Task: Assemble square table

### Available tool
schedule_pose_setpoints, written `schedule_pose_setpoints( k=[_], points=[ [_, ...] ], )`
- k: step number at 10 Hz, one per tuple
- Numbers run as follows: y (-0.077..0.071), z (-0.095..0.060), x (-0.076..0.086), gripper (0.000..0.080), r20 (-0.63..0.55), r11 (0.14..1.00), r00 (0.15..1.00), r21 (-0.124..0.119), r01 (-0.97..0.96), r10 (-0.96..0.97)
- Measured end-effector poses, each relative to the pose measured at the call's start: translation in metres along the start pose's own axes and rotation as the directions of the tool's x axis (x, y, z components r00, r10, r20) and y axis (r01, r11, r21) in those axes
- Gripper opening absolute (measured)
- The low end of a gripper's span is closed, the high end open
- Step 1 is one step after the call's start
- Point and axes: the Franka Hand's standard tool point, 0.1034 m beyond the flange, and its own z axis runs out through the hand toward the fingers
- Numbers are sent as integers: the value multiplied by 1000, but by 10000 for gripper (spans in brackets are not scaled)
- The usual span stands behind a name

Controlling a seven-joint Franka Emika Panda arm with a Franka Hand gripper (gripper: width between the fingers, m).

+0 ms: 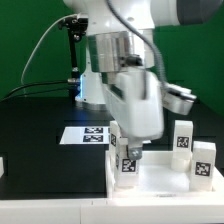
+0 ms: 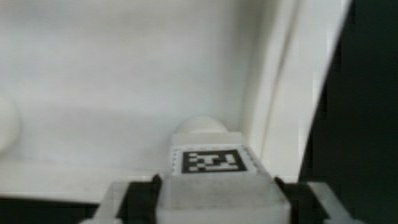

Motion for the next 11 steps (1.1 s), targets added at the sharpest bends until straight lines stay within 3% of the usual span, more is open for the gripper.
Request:
schedule_pose_setpoints(
  k=[2,4,5,6,7,9,11],
  points=[
    [2,4,3,288,21,963,963,12,-268,268],
    [2,4,2,288,19,962,962,11,-272,271],
    [2,5,2,366,14,977,977,12,-214,214],
    [2,6,1,547,2,998,999,21,-52,52],
    [2,6,0,547,-3,992,992,23,124,-124],
    [4,8,2,643,-5,901,901,19,434,-434],
    [4,8,5,648,-15,827,827,15,562,-561]
  ],
)
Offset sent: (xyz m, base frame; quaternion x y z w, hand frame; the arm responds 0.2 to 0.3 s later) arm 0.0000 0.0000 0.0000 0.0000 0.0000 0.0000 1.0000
